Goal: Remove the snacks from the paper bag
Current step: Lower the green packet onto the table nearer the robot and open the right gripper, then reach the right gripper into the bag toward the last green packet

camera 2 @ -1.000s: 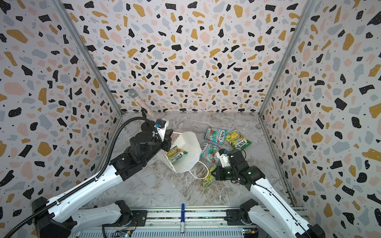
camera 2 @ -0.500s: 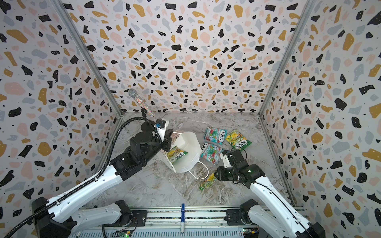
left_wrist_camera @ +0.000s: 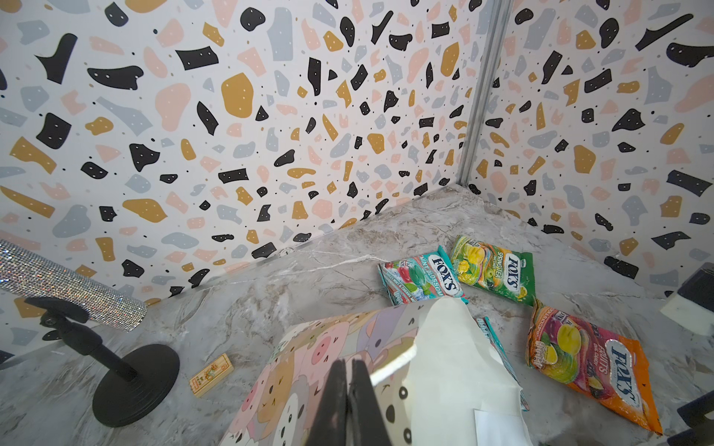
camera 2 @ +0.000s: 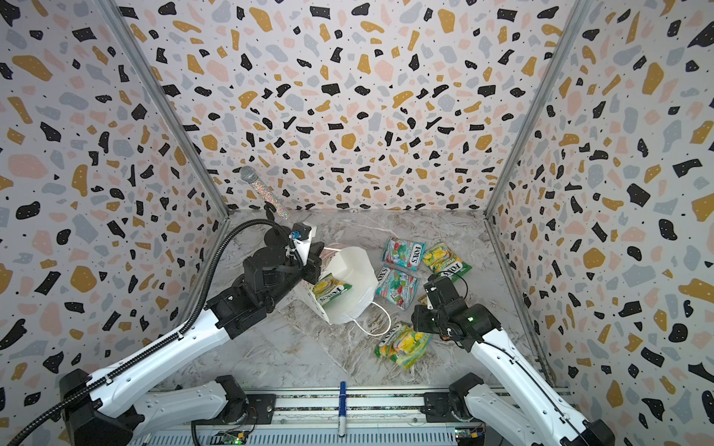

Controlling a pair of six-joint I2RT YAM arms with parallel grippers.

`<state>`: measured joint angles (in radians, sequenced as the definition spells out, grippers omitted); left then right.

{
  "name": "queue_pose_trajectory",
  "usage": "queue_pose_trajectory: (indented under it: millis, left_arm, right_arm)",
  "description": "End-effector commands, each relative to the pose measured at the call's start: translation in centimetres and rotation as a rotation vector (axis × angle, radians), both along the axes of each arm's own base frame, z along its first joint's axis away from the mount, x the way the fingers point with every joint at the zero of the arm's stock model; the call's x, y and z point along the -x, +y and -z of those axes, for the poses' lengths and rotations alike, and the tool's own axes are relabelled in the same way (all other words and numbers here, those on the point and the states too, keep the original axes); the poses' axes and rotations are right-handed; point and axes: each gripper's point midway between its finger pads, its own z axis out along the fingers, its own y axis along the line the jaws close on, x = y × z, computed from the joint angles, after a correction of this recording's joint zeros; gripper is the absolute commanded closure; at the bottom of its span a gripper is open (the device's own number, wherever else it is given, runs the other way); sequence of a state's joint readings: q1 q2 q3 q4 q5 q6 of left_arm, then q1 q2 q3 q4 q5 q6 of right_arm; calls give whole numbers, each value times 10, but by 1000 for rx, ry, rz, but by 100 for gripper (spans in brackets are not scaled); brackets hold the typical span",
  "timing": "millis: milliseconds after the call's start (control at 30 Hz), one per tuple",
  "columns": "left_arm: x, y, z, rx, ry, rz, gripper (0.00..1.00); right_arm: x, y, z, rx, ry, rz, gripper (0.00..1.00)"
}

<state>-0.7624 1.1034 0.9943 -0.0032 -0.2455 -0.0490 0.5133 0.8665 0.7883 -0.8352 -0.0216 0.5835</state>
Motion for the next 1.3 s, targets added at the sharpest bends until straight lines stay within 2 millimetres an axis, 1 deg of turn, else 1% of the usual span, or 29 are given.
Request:
queue_pose_trajectory:
  millis: [0, 67, 133, 233, 300, 433, 533, 600, 767, 900, 1000, 1133, 1267]
  left_arm:
    - [1, 5, -17, 43, -36, -16, 100]
    - [1, 5, -16, 42, -36, -16, 100]
    - [1, 5, -16, 40, -34, -16, 100]
    - [1, 4, -16, 41, -35, -14, 100]
    - [1, 4, -15, 40, -33, -12, 100]
    - [2, 3, -17, 43, -36, -8, 100]
    - [2, 4, -17, 45, -39, -7, 100]
    - [2, 3, -18, 47, -39, -5, 100]
    - [2, 4, -17, 46, -37, -8, 100]
    - [2, 4, -18, 48, -39, -10, 100]
    - [2, 4, -18, 50, -39, -10, 100]
    - [2, 5, -18, 51, -39, -11, 100]
    - [2, 4, -18, 50, -39, -10, 100]
  right_arm:
    - [-4, -7, -13, 27, -44, 41, 47]
    - [-4, -5, -14, 25, -52, 37, 47]
    - [-5, 3, -17, 1, -71, 8, 46]
    - [-4, 30, -24, -109, -109, -91, 46]
    - [-2, 52, -33, -217, -142, -169, 46]
    - [2, 83, -52, -383, -198, -266, 47]
    - [2, 101, -62, -459, -223, -297, 48]
    - [3, 116, -69, -504, -237, -335, 49]
    - [6, 154, -85, -549, -272, -423, 49]
    - [7, 184, -84, -547, -250, -490, 49]
    - [4, 203, -82, -532, -238, -523, 49]
    - [-2, 221, -74, -512, -216, -537, 49]
    - [-14, 235, -60, -462, -181, -521, 49]
